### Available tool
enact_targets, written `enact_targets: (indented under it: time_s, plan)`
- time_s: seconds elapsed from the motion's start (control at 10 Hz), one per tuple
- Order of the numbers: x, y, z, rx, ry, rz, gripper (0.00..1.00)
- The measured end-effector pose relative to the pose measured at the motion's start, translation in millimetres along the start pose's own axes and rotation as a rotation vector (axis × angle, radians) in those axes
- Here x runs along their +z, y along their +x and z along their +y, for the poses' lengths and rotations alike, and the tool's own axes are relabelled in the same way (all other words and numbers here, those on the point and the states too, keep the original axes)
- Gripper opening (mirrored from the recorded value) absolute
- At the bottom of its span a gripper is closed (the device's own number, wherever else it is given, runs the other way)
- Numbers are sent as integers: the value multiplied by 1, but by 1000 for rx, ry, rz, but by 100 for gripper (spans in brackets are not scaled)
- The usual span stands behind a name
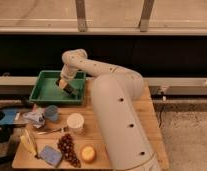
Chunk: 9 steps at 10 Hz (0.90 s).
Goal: Wipe tray with eraser
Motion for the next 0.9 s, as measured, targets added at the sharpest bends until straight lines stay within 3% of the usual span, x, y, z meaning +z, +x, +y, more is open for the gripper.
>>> enact_targets:
  time_s: [0.1, 0.3, 0.5, 0.9]
  plan:
    - [7, 0, -9, 11, 0, -19, 0]
    - [14, -6, -26, 38, 16, -124, 0]
    - [21, -13, -31, 53, 15, -197, 0]
    - [44, -42, -28, 27, -41, -249, 0]
